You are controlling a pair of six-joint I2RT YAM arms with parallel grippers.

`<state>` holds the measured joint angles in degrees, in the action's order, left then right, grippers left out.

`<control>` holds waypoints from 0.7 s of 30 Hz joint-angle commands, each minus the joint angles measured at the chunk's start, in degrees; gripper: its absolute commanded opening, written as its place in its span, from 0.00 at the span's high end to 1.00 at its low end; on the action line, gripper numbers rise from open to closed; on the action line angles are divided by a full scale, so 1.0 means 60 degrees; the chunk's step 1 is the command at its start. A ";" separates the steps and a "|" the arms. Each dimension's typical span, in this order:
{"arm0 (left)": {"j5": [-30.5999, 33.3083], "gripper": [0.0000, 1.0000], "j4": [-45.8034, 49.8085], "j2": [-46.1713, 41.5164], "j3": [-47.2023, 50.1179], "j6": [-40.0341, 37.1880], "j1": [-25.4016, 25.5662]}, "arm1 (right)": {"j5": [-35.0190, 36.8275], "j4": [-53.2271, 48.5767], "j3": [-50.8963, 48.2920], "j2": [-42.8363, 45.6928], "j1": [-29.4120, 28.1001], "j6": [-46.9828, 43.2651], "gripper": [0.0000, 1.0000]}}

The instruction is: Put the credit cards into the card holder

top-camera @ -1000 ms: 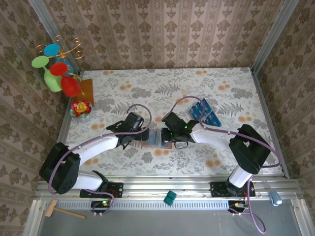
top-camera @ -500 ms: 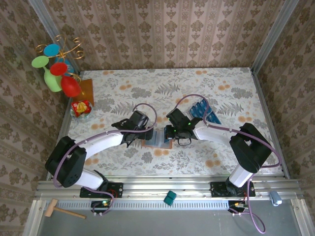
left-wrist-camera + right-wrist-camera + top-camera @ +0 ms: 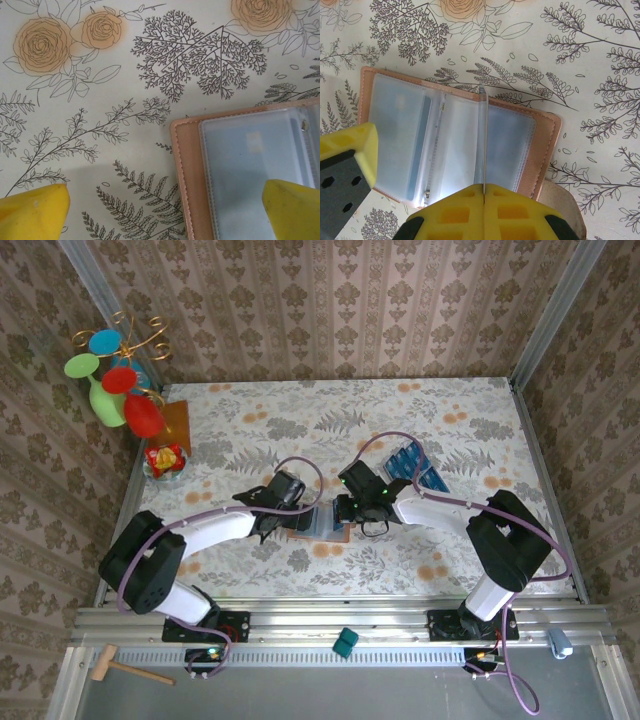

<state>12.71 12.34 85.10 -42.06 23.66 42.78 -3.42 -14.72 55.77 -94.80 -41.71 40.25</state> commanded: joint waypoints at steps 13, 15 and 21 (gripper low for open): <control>0.0788 0.00 0.0080 0.0076 0.0565 0.0419 0.0061 | -0.0047 -0.0008 -0.0271 -0.0022 0.0076 -0.0116 1.00; 0.0818 0.00 0.0153 0.0044 0.0594 0.0478 0.0049 | -0.0088 0.0047 -0.0302 -0.0020 0.0090 -0.0101 1.00; 0.0842 0.00 0.0298 -0.0046 0.0716 0.0720 0.0061 | -0.0380 0.0297 -0.0317 -0.0010 0.0187 0.0018 1.00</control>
<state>15.49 10.68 85.60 -39.24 26.37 43.11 -4.71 -13.02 54.98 -94.80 -41.12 40.32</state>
